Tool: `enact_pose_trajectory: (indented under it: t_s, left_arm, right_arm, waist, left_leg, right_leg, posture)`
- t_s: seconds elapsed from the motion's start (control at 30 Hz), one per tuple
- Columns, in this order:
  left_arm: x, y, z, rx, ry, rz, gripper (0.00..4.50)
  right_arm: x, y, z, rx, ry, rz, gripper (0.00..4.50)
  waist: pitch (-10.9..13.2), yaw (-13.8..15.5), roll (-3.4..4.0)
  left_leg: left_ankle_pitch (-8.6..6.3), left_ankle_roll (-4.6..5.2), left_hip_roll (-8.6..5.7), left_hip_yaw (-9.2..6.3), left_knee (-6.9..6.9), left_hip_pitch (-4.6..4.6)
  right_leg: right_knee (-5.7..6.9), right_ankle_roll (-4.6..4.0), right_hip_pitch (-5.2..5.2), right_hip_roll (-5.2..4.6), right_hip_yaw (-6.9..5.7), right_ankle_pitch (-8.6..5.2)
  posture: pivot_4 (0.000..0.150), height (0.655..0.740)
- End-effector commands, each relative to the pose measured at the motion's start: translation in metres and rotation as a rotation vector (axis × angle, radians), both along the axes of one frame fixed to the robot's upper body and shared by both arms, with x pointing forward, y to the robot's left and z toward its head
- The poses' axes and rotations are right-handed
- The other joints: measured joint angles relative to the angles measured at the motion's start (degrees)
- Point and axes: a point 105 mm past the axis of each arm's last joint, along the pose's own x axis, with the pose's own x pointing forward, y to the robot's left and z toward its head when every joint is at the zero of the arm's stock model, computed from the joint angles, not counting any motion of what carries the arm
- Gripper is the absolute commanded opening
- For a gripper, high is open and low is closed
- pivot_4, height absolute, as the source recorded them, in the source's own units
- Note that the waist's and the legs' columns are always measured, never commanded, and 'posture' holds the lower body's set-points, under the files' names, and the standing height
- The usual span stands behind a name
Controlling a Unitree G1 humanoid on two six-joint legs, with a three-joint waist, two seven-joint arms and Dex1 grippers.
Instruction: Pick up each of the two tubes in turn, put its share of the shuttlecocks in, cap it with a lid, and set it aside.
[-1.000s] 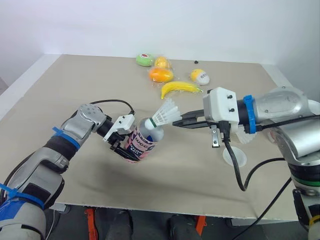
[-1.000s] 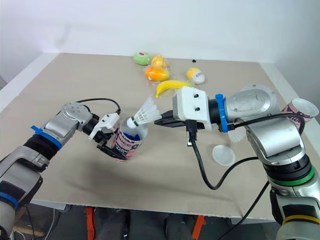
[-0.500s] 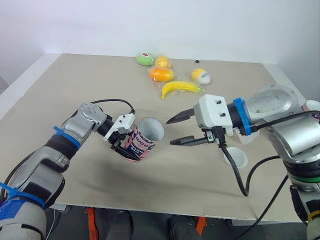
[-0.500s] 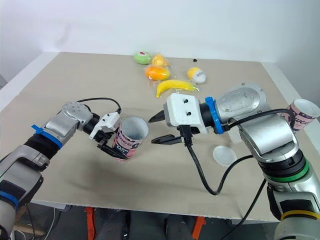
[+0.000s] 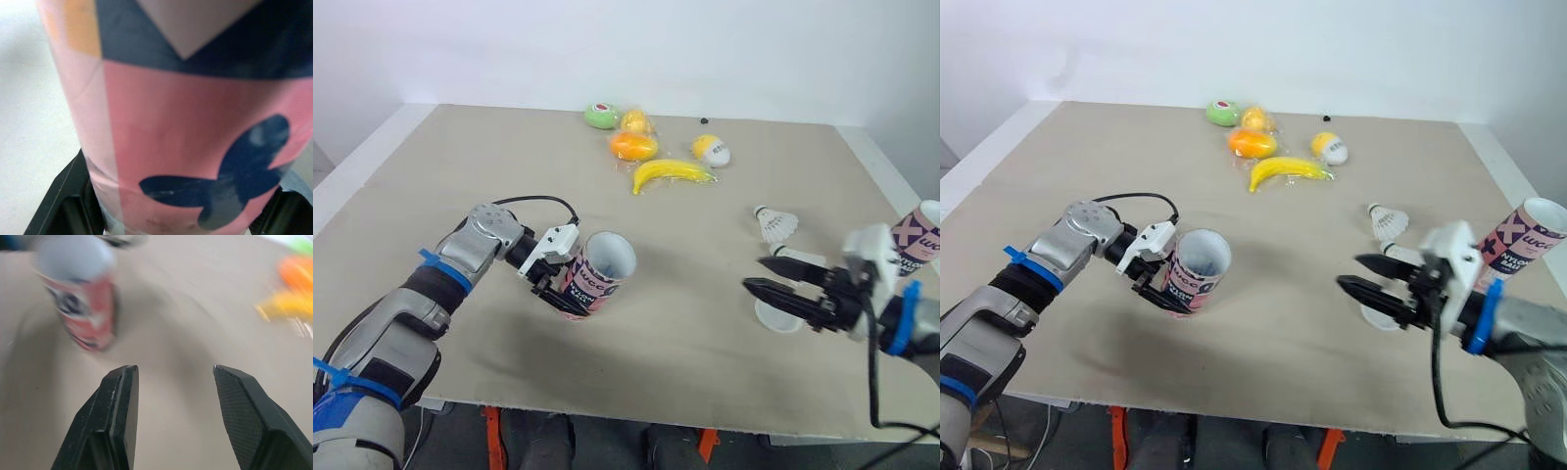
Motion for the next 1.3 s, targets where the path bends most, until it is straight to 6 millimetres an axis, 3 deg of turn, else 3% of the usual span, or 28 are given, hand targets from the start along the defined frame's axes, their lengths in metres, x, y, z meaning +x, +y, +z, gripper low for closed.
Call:
enact_pose_trajectory:
  t_s: [0.03,0.23,0.67,1.3]
  left_arm:
    - [0.001,0.002,-0.008,0.049,0.004,-0.002,3.20]
    - [0.002,-0.001,-0.009,0.044,0.002,-0.010,3.20]
    - [0.001,-0.001,-0.009,0.029,0.005,-0.005,3.20]
    - [0.001,-0.001,-0.006,0.020,0.006,0.004,3.20]
  right_arm:
    - [-0.008,-0.025,0.002,-0.023,-0.039,-0.120,2.67]
    - [0.000,-0.065,-0.024,-0.081,0.023,-0.319,2.67]
    - [0.044,-0.072,-0.040,-0.117,0.017,-0.372,2.67]
    - [0.076,-0.083,-0.051,-0.104,0.025,-0.453,2.67]
  waist:
    - [0.0,-0.2,0.05]
    - [0.0,-0.4,0.04]
    - [-0.1,-0.2,0.16]
    - [-0.1,-0.3,0.17]
  left_leg:
    - [0.00,0.00,0.00,0.02,0.00,0.01]
    - [0.11,0.13,-0.02,0.15,0.09,0.13]
    - [0.12,0.15,-0.22,0.12,0.00,0.01]
    - [0.12,0.16,-0.22,0.12,0.01,0.01]
  right_leg:
    - [0.00,0.03,-0.01,0.00,0.02,-0.02]
    - [-0.01,-0.21,0.03,-0.02,0.23,0.07]
    - [-0.05,-0.02,-0.01,-0.08,0.33,-0.07]
    - [-0.05,-0.02,-0.02,-0.07,0.33,-0.06]
  posture:
    - [0.150,0.7321]
    - [0.150,0.7321]
    - [0.150,0.7321]
    - [0.150,0.7321]
